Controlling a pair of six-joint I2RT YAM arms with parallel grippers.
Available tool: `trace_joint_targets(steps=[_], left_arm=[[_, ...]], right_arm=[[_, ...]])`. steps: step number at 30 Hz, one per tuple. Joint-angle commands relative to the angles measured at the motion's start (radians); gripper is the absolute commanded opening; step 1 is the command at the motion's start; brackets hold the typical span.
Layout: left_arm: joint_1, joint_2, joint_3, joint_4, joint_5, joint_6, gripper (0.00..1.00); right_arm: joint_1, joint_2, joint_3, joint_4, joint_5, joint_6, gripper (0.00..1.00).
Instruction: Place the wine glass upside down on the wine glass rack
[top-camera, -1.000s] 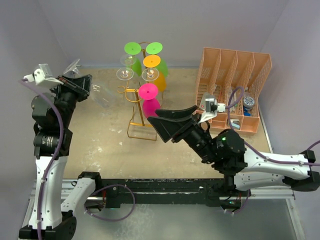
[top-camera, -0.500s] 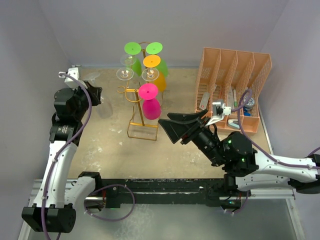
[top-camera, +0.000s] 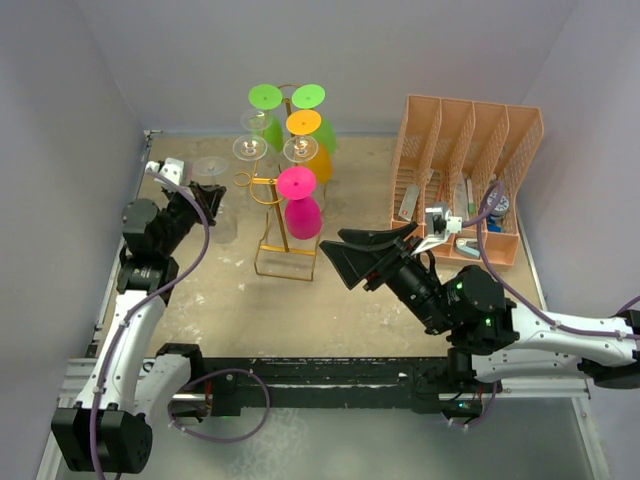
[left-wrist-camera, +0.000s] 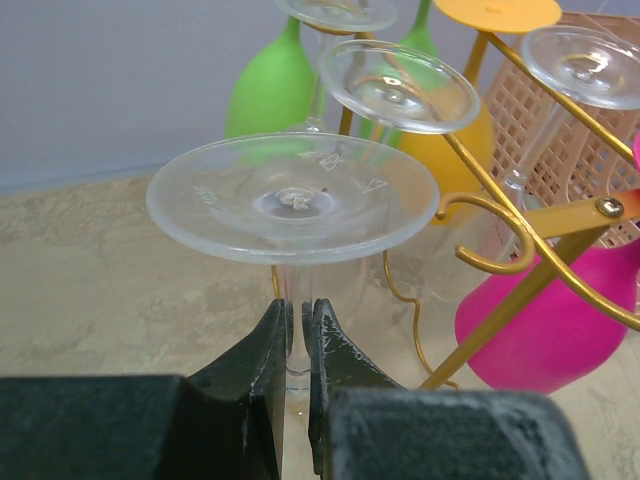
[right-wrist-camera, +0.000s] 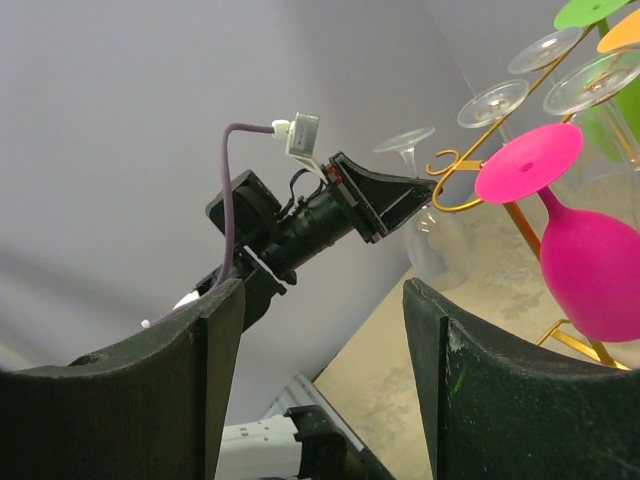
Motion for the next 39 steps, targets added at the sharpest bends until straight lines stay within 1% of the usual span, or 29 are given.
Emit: trace_joint_targets(steps=[1, 8, 15, 21, 26, 36, 39], left_arm=[[0.0, -0.019, -0.032, 0.243, 0.113, 0.051, 0.0], [-0.002, -0.003, -0.103, 0.431, 0.205, -0.016, 0.0], [-0.007, 0.019, -0.115, 0.495, 0.253, -0.037, 0.0], [-0.023, 0.049, -0.106, 0.518, 0.254, -0.045, 0.0], [-0.046, 0.065, -0.109, 0.525, 0.286, -0.037, 0.0], [-0.054, 0.064, -0.11, 0.477, 0.261, 0.02, 0.0], [-0.054, 0.074, -0.102, 0.461, 0.224, 0.029, 0.0]], right_arm=[[-0.002, -0.023, -0.004, 0.032, 0.022, -0.001, 0.66], [-0.002, -0.015, -0.005, 0.054, 0.027, 0.006, 0.67], [-0.002, -0.01, -0.011, 0.046, 0.042, 0.032, 0.66], [-0.002, -0.009, -0.012, 0.053, 0.047, 0.041, 0.66], [-0.002, -0.011, -0.012, 0.052, 0.057, 0.043, 0.66], [-0.002, -0.009, -0.012, 0.052, 0.058, 0.044, 0.67], [-0.002, -0.007, -0.012, 0.052, 0.057, 0.047, 0.67]])
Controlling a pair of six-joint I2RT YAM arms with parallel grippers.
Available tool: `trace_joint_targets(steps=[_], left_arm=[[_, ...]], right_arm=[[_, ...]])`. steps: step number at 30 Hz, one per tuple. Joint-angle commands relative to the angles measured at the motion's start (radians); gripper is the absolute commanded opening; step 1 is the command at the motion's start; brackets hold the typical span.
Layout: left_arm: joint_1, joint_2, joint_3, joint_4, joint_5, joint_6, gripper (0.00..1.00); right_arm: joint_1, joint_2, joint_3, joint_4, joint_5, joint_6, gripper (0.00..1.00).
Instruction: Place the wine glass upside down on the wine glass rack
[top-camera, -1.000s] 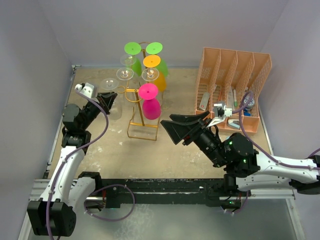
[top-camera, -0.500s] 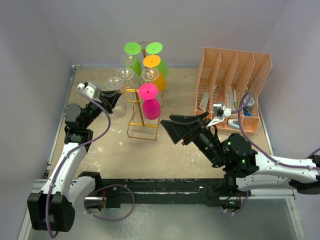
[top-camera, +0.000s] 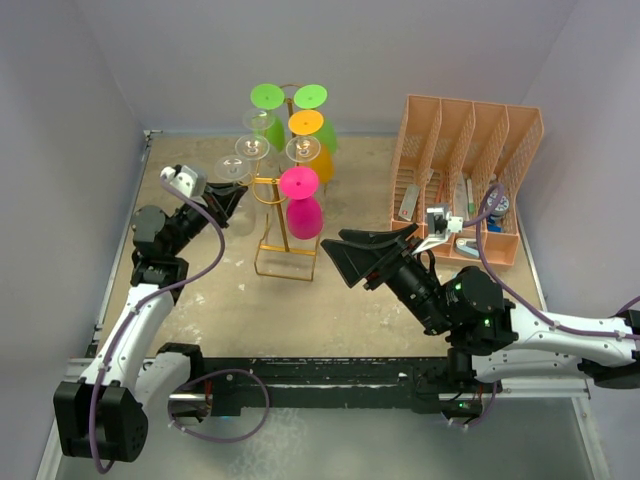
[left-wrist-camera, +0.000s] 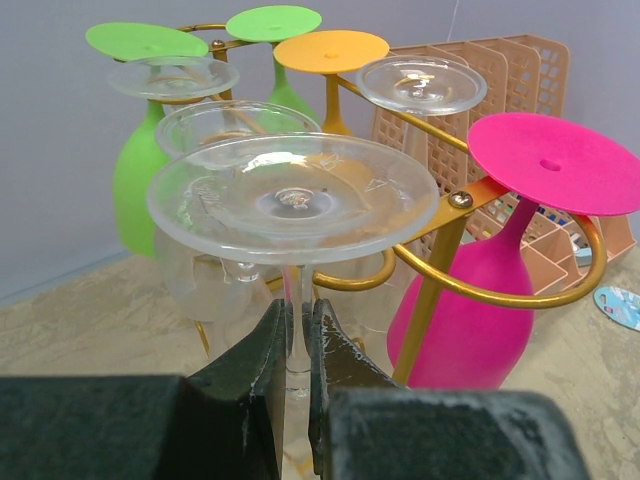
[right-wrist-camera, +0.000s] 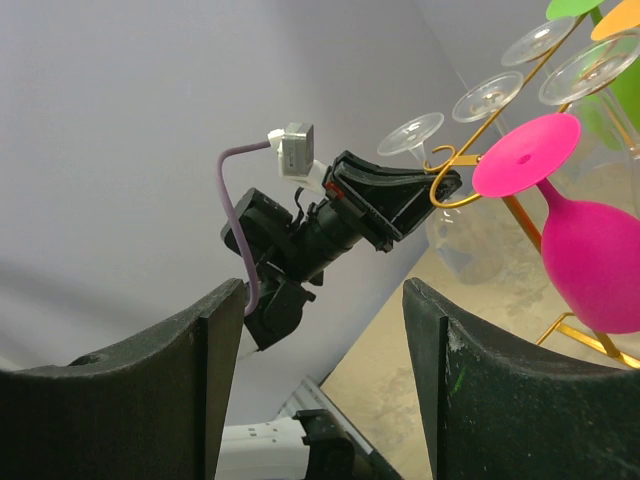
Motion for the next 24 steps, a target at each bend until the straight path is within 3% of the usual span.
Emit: trace_joint_targets(steps=[1, 14, 24], left_arm=[[-0.008, 0.005, 0.024, 0.041, -0.027, 0.036, 0.0], [-0.024, 0.007, 0.025, 0.013, 0.037, 0.065, 0.0], [-0.038, 0.002, -0.034, 0.021, -0.034, 0.07, 0.19]], right_arm=[[-0.002, -0.004, 0.001, 0.044, 0.027, 0.009, 0.67], [-0.002, 0.012, 0.002, 0.045, 0.025, 0.011, 0.67], [-0.002, 0.017, 0.007, 0.041, 0.022, 0.019, 0.67]])
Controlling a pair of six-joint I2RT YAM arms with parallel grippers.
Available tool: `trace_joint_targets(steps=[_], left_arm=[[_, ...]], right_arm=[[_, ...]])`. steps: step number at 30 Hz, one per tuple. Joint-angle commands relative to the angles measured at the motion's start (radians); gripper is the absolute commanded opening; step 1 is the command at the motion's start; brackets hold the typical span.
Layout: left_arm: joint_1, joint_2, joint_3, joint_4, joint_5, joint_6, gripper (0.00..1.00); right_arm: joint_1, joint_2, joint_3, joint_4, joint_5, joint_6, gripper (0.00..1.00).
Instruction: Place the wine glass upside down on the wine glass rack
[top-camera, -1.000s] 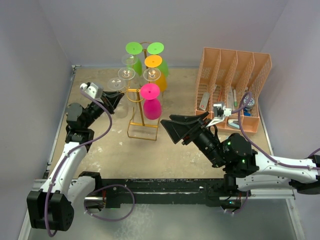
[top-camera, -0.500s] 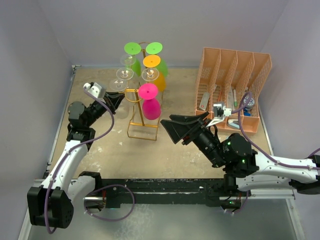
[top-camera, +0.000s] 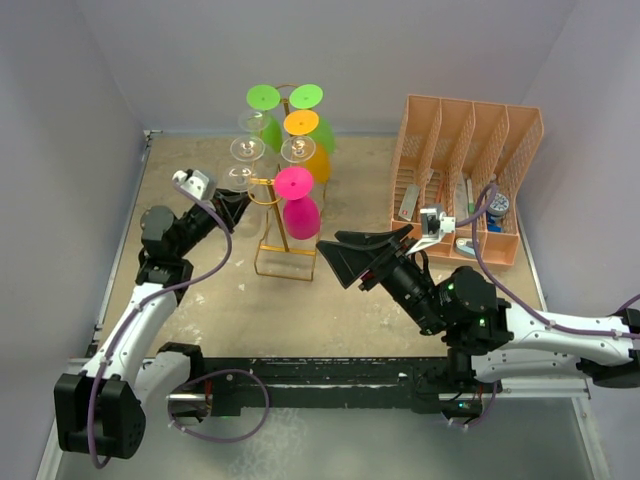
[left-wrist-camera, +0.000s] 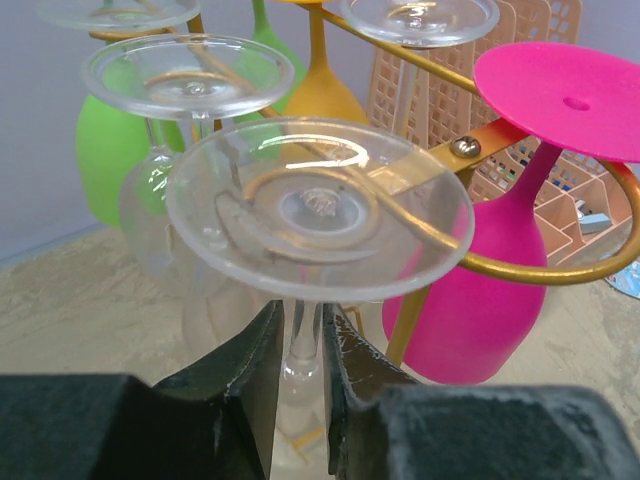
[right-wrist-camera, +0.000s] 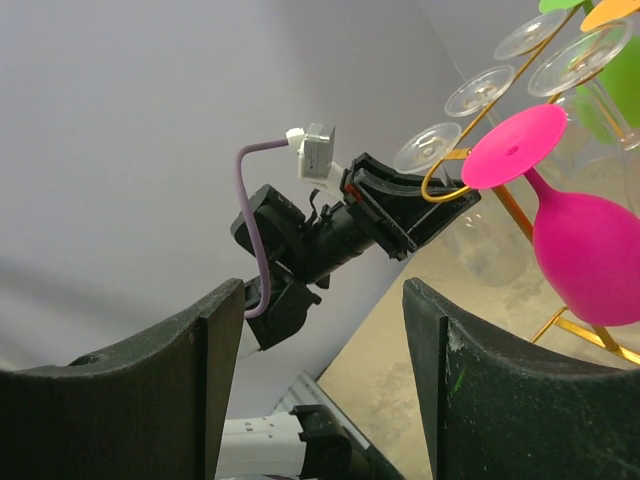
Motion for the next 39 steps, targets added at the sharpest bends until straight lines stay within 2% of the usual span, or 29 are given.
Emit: trace_joint_targets(steps=[1, 8, 14, 19, 22, 24, 26, 30, 33, 36, 39], left_arm=[[-0.01, -0.023, -0.004, 0.046, -0.015, 0.031, 0.22], [-0.012, -0.078, 0.001, -0.037, -0.023, 0.114, 0.52], [-0.012, -0.166, 0.014, -0.213, -0.037, 0.178, 0.6], [-0.012, -0.274, 0.034, -0.408, -0.112, 0.215, 0.63], [-0.012, -0.369, 0.034, -0.479, -0.186, 0.171, 0.64], [-0.012, -0.439, 0.045, -0.532, -0.284, 0.1, 0.65], [-0.012, -0.491, 0.075, -0.611, -0.437, 0.004, 0.67], [-0.012, -0.519, 0.181, -0.822, -0.822, -0.352, 0.68], [-0.012, -0.477, 0.293, -0.983, -0.802, -0.37, 0.69], [-0.012, -0.466, 0.348, -1.046, -0.764, -0.326, 0.71], [-0.012, -0.487, 0.381, -1.076, -0.795, -0.339, 0.72]], right_arm=[[-0.002, -0.004, 0.007, 0.041, 0.023, 0.014, 0.67], [-0.002, -0.015, 0.001, 0.04, 0.023, 0.028, 0.67], [-0.002, -0.022, 0.001, 0.015, 0.037, 0.036, 0.66], [-0.002, -0.039, 0.001, -0.044, 0.053, 0.055, 0.67], [-0.002, -0.048, 0.001, -0.118, 0.073, 0.08, 0.67], [-0.002, -0.051, 0.006, -0.192, 0.091, 0.093, 0.68], [-0.002, -0.056, 0.015, -0.268, 0.13, 0.111, 0.69], [-0.002, -0.074, 0.057, -0.47, 0.233, 0.169, 0.72], [-0.002, -0.1, 0.098, -0.64, 0.315, 0.234, 0.73], [-0.002, -0.136, 0.129, -0.799, 0.391, 0.312, 0.73], [-0.002, -0.176, 0.169, -0.938, 0.445, 0.376, 0.74]])
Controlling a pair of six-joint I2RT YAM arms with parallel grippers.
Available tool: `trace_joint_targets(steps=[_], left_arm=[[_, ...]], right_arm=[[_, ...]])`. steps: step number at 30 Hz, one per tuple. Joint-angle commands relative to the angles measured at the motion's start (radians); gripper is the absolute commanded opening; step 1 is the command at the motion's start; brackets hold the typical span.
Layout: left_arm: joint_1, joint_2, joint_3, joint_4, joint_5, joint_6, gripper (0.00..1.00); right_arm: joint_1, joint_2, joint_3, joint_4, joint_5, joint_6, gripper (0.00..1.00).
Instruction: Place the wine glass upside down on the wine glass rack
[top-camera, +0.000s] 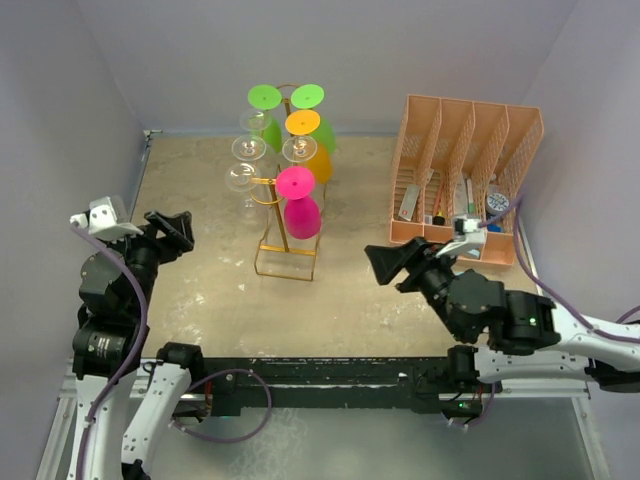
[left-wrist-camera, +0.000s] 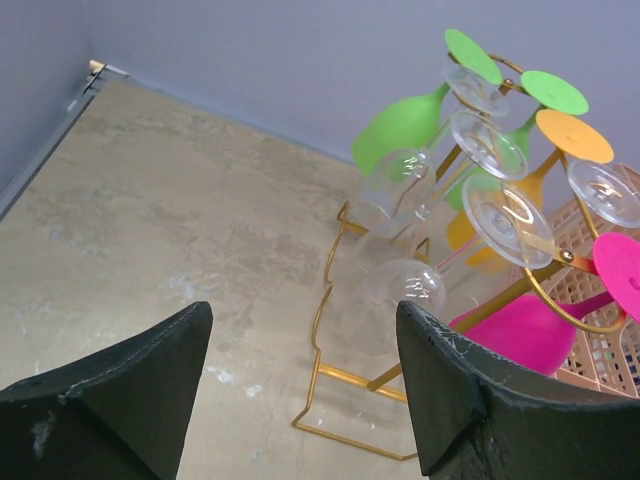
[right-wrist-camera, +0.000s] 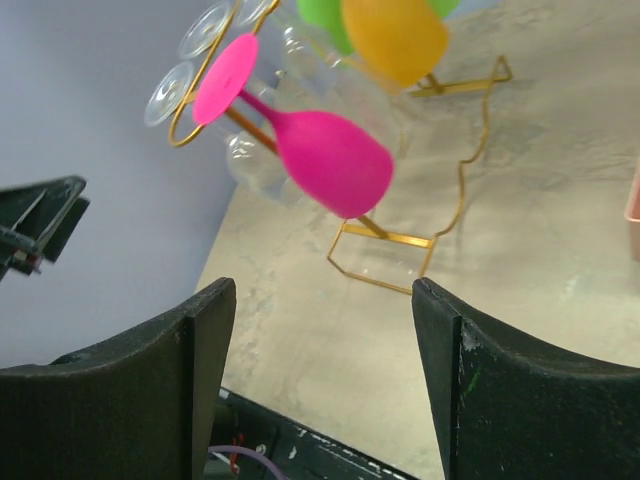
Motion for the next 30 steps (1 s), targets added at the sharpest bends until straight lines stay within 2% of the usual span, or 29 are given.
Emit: trace_joint_targets(steps=[1, 4, 8, 14, 22, 30], left_arm=[[-0.001, -0.015, 0.073, -0.116, -0.064, -0.051, 0.72], [-0.001, -0.034, 0.119, -0.127, -0.092, -0.051, 0.72], [-0.001, -0.06, 0.19, -0.145, -0.129, -0.058, 0.72], [-0.001, -0.074, 0.272, -0.202, -0.207, -0.054, 0.73], [-0.001, -0.082, 0.31, -0.215, -0.243, -0.039, 0.73], [-0.001, -0.07, 0.317, -0.224, -0.22, -0.023, 0.73]], right_arm=[[-0.002, -0.074, 0.102, -0.269, 0.164, 0.135, 0.74], [-0.002, -0.122, 0.129, -0.319, 0.19, 0.117, 0.76], [-0.002, -0.173, 0.15, -0.306, 0.193, 0.049, 0.77], [-0.002, -0.225, 0.147, -0.305, 0.177, 0.042, 0.77], [-0.001, -0.237, 0.145, -0.287, 0.187, 0.042, 0.77], [-0.002, -0.224, 0.138, -0.261, 0.189, 0.038, 0.77]])
